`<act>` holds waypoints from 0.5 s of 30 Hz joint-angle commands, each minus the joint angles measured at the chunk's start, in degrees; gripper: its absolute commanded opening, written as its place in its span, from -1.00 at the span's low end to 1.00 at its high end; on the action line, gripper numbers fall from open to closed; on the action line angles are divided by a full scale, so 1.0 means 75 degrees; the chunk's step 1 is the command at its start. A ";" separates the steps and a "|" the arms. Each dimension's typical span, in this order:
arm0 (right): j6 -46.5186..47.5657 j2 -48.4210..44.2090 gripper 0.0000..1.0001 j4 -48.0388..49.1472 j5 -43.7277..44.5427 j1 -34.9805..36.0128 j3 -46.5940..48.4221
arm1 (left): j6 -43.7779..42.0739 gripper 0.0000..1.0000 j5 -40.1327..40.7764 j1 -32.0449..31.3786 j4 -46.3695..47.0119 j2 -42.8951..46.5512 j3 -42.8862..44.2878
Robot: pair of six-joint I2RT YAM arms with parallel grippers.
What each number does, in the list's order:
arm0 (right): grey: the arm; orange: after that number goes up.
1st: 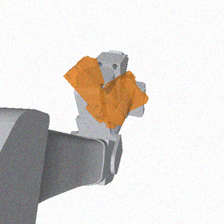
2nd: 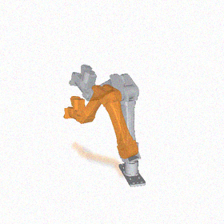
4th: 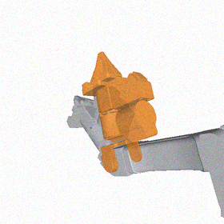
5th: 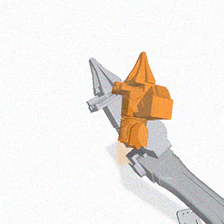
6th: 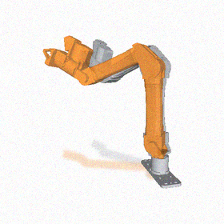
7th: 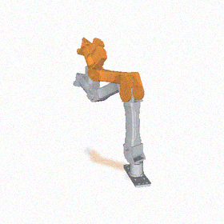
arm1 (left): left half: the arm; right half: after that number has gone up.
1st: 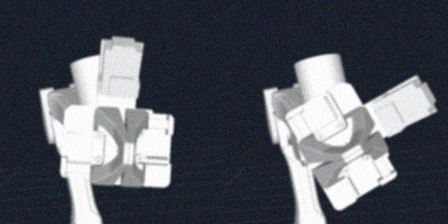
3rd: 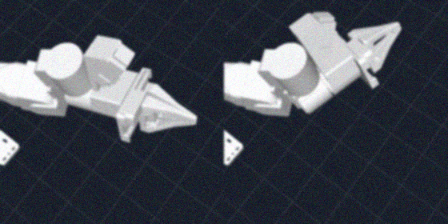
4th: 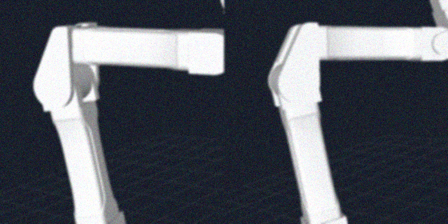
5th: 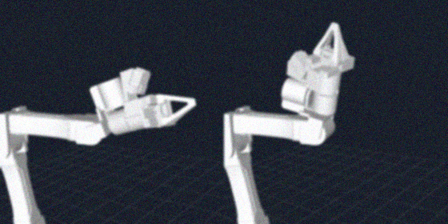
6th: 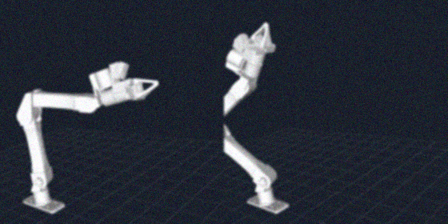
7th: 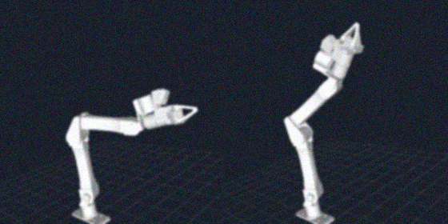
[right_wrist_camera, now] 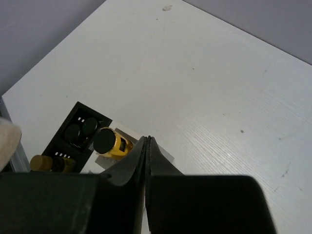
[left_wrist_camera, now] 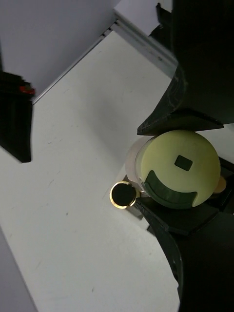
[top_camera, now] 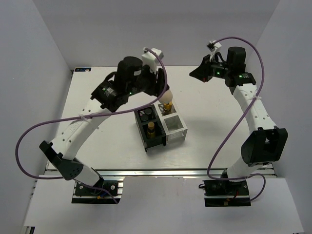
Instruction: Organize the condiment bottles
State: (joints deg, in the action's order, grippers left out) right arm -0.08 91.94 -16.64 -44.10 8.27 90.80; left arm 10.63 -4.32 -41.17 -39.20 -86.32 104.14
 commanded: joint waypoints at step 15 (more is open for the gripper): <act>-0.0224 -0.1114 -1.00 0.0110 0.0313 -0.0927 -0.0951 | -0.0187 -1.00 0.0317 -0.1284 0.0527 -0.0912 -0.1110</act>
State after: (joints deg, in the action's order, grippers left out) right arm -1.37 85.95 -16.71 -41.74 1.58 84.44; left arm 10.28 -3.36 -50.65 -37.54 -95.26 96.86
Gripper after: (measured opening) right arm 0.017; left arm 0.604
